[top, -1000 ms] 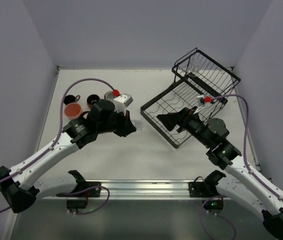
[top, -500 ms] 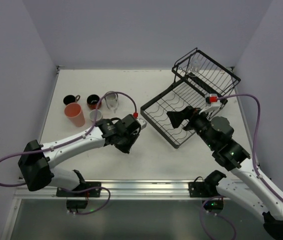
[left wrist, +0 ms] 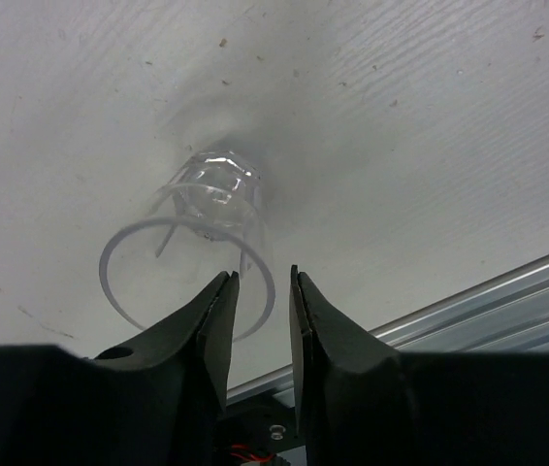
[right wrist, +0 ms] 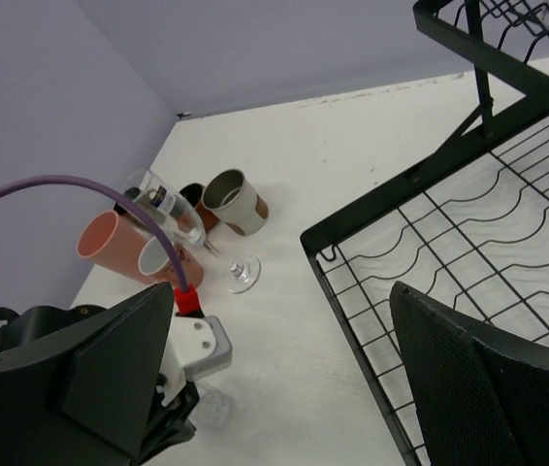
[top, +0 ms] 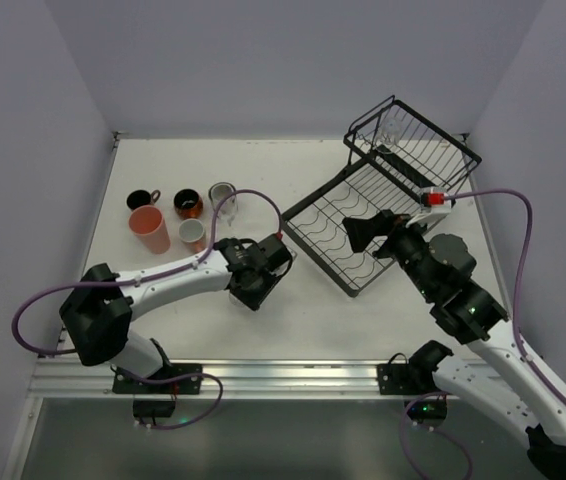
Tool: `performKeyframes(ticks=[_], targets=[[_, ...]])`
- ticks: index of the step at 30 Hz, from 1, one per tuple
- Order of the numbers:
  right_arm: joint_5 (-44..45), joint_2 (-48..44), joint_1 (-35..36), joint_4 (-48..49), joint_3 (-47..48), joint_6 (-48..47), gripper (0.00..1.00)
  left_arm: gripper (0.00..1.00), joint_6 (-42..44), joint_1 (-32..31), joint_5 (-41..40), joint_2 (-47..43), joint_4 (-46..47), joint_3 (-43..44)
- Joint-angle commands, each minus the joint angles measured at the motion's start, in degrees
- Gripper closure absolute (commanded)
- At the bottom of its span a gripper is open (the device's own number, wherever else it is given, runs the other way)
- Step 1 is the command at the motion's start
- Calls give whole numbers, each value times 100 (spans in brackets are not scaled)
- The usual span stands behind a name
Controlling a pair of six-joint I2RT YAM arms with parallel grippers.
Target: Unload the cups from the dish rack
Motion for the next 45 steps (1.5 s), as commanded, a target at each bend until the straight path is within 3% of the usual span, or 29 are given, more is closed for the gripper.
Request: performKeyframes(ticks=[1, 7, 10, 12, 13, 16, 20, 24, 28, 34, 39, 45], targets=[[387, -62, -14, -37, 367, -223, 5, 64, 169, -30, -251, 71, 126, -33], [747, 8, -41, -72, 692, -512, 5, 49, 187, -38, -531, -77, 135, 72], [1029, 315, -190, -72, 1087, -829, 5, 31, 134, -38, -804, -393, 144, 414], [916, 682, -488, -151, 1298, -1004, 5, 25, 117, -38, -1050, -570, 179, 730], [819, 833, -620, -160, 1508, -1040, 5, 5, 108, -38, -1129, -762, 231, 819], [274, 1544, -1209, -423, 2043, -1119, 6, 0, 134, -38, -1445, -1158, 530, 1056], [142, 2563, -1587, -529, 2748, -1383, 6, 0, 230, -30, -1858, -1650, 899, 1241], [169, 3346, -1991, -608, 3276, -1471, 9, 0, 362, -38, -1763, -2528, 1906, 988], [325, 3971, -2255, -696, 3811, -1558, 14, 0, 599, -30, -1473, -3908, 2946, 145], [484, 5183, -2440, -916, 4794, -1778, 12, 0, 784, -30, -2043, -5200, 3597, -972], [677, 6088, -2502, -1144, 5526, -1989, 12, 0, 960, -30, -2421, -5484, 3809, -1378], [836, 6432, -2572, -1162, 5939, -2042, 16, 0, 1057, -30, -2352, -5203, 3774, -1378]])
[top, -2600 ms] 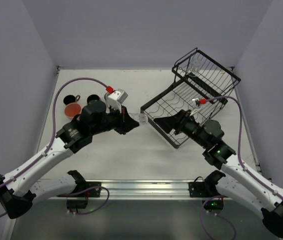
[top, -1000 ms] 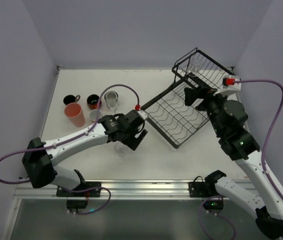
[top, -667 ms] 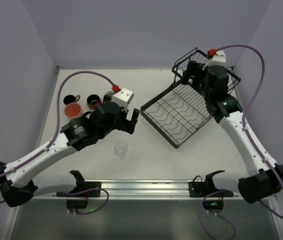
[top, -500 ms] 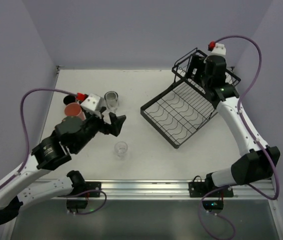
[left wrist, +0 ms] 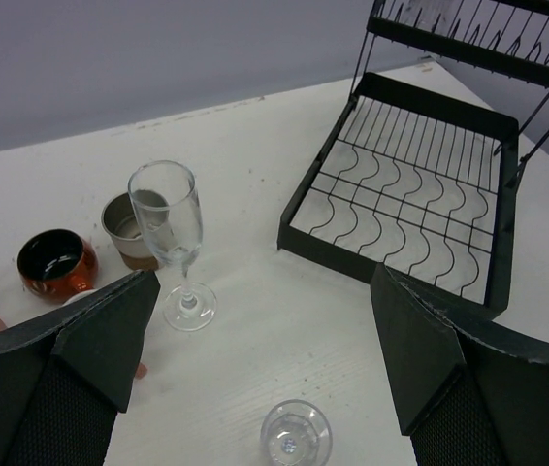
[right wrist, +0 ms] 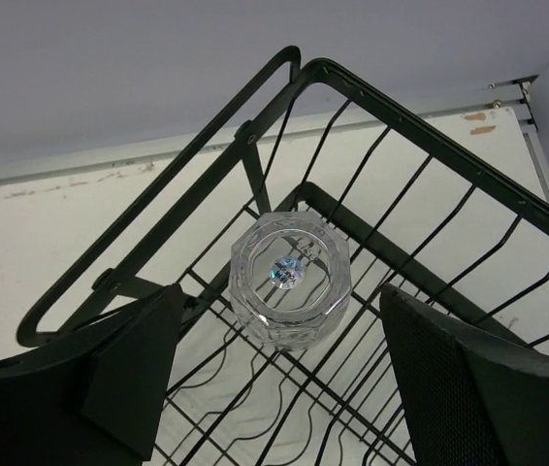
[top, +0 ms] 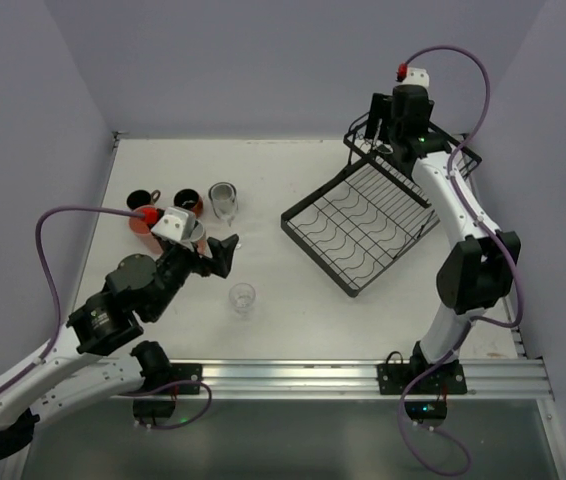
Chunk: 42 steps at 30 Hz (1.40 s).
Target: Unload the cups from the dish rack
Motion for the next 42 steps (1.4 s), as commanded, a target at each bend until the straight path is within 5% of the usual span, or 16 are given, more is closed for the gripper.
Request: performKeyframes(ticks=[1, 9, 11, 17, 19, 26, 31, 36, 42], targets=[[276, 72, -63, -58, 423, -178, 16, 0, 176, -23, -79, 133, 357, -16], [171, 591, -133, -32, 810, -195, 25, 0, 141, -23, -25, 230, 366, -16], [93, 600, -159, 12, 792, -134, 42, 0, 71, -23, 10, 247, 349, 54], [39, 451, -168, 73, 784, -90, 58, 0, -175, -23, 537, 431, 296, 362], [118, 328, -168, 117, 784, -107, 74, 0, -272, -23, 677, 476, 305, 397], [-214, -839, -177, 530, 766, -179, 75, 0, -764, -23, 1573, 817, 734, 678], [-1514, -2341, -116, 1074, -689, 647, 74, 0, -1264, -23, 2311, 1100, 1376, 766], [-3666, -4179, -2, 2786, -3322, 2377, 75, 0, -2063, -23, 3067, 1354, 2457, 547], [-4863, -5261, 516, 4747, -5374, 3978, 76, 1, -2907, -23, 3745, 1644, 3468, 178]])
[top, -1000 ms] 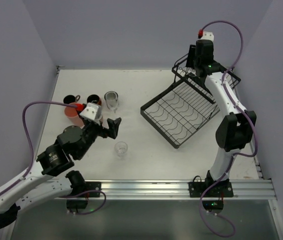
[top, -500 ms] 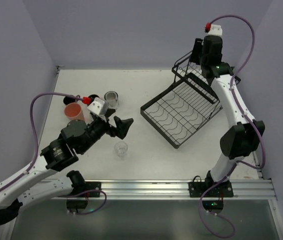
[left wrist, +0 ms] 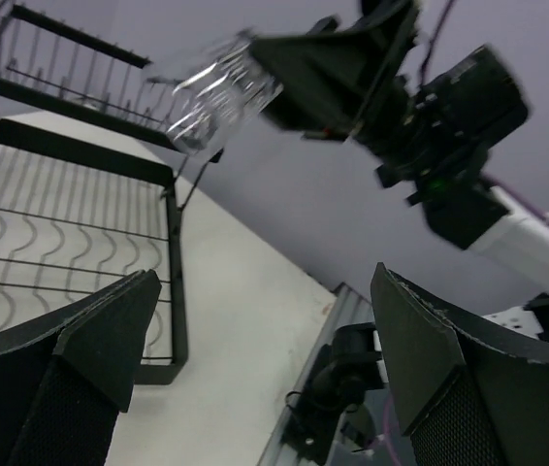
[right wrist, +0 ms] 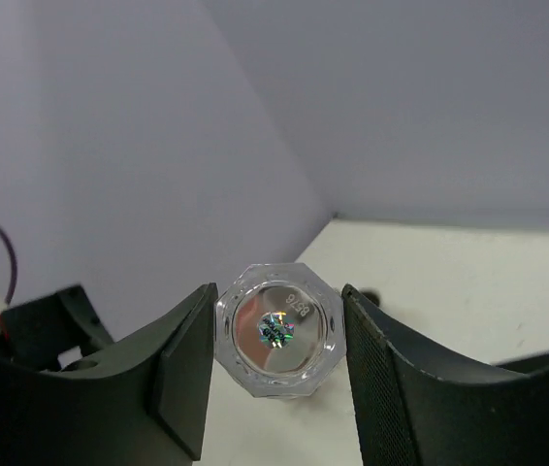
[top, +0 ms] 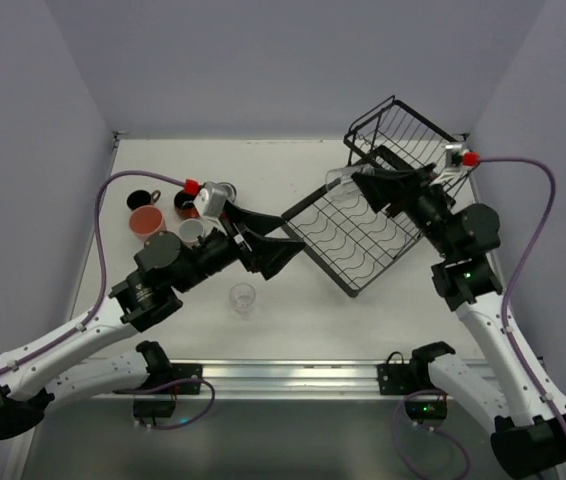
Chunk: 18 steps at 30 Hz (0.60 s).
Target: Unload the cups from the dish rack
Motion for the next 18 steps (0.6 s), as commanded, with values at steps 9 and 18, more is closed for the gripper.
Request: performKeyframes(ticks=[9, 18], targets=[[-1534, -166, 824, 2063, -1508, 1979, 76, 7, -1134, -23, 267, 108, 1300, -609], [-1482, -79, 999, 2441, -1711, 2146, 76, 13, -1169, -23, 379, 283, 1387, -566]])
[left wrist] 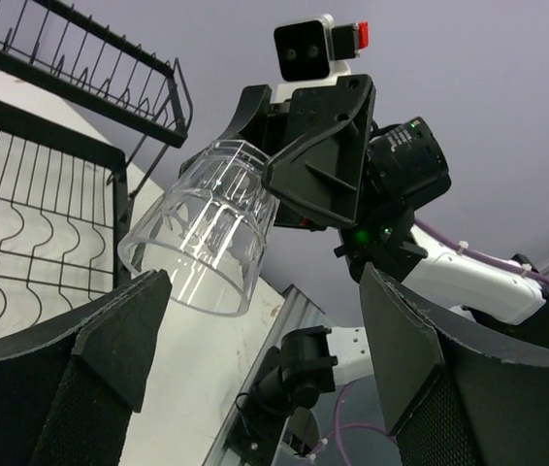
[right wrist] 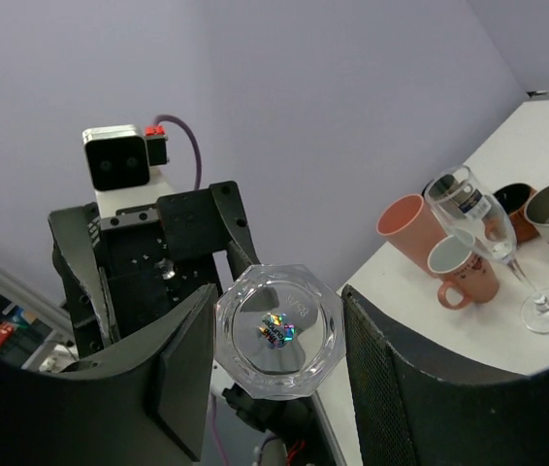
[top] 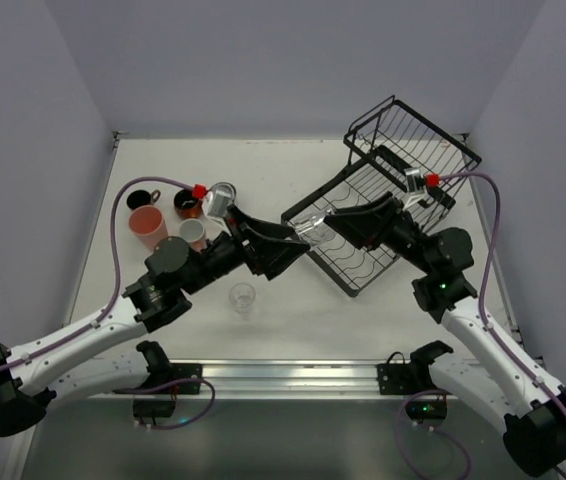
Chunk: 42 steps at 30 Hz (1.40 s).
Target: Unload the cups from the dish rack
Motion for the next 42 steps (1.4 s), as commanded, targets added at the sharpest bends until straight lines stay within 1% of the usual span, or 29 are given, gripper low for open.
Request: performKeyframes(ticks=[1, 3, 4, 6, 7, 9, 10, 11, 13, 15, 16, 17, 18, 19, 20, 21, 22, 23, 24, 25, 27, 29, 30, 33, 36, 42], targets=[[-96, 72, 178, 570, -17, 197, 76, 15, -94, -23, 249, 264, 574, 77], [-69, 152, 275, 693, -70, 214, 76, 22, -59, -23, 521, 423, 698, 208], [-69, 160, 284, 833, -105, 267, 76, 31, -68, -23, 575, 537, 734, 244], [1, 161, 302, 869, -184, 276, 76, 47, -59, -23, 593, 564, 769, 253], [10, 152, 310, 861, -219, 258, 76, 61, -50, -23, 567, 521, 769, 253], [45, 152, 311, 852, -289, 241, 76, 74, 29, -23, 331, 442, 664, 244], [54, 152, 311, 852, -316, 232, 75, 85, 90, -23, 216, 345, 429, 262], [45, 169, 302, 852, -359, 232, 75, 90, 134, -23, 102, 292, 261, 297], [27, 196, 311, 835, -412, 197, 59, 100, 292, -23, -267, 152, -485, 489], [19, 187, 311, 712, -439, 83, 41, 100, 599, -23, -566, 55, -1117, 709], [27, 135, 311, 433, -439, -100, 26, 100, 713, -23, -802, 20, -1964, 858], [62, 73, 311, 247, -413, -224, 21, 100, 932, -23, -935, 10, -2530, 1216], [106, 12, 311, 63, -404, -338, 12, 100, 1030, -23, -1180, 10, -2988, 1420], [211, -145, 311, -313, -386, -592, 8, 100, 1179, -23, -1322, 97, -4071, 1657], [264, -234, 311, -526, -334, -733, 5, 100, 1233, -23, -1454, 159, -4665, 2173], [317, -322, 311, -745, -307, -892, 1, 100, 1285, -23, -1672, 273, -5211, 2447], [387, -453, 311, -1183, -272, -1145, 1, 100, 1355, -23, -1735, 526, -6286, 2711], [553, -498, 311, -1413, -202, -1252, 1, 100, 1374, -23, -1745, 677, -6802, 3166], [607, -533, 302, -1598, -167, -1367, 1, 100, 1382, -23, -1788, 1000, -7607, 3345], [660, -560, 310, -1853, -140, -1507, 1, 100, 1365, -23, -1719, 1117, -7859, 3434], [695, -569, 311, -1986, -158, -1561, 1, 100, 1356, -23, -1385, 1319, -8316, 3505], [739, -534, 311, -2223, -149, -1640, 1, 100, 1365, -23, -1183, 1539, -8476, 3470], [731, -516, 302, -2320, -131, -1736, 1, 100, 1374, -23, -1148, 1705, -8677, 3470], [792, -542, 311, -2672, -96, -1903, 1, 100, 1400, -23, -1130, 1917, -8898, 3400], [906, -665, 311, -2743, -166, -1983, 1, 100, 1444, -23, -1051, 2014, -8785, 3207], [889, -753, 302, -2778, -210, -2036, 1, 100, 1549, -23, -1156, 2234, -8452, 2688]])
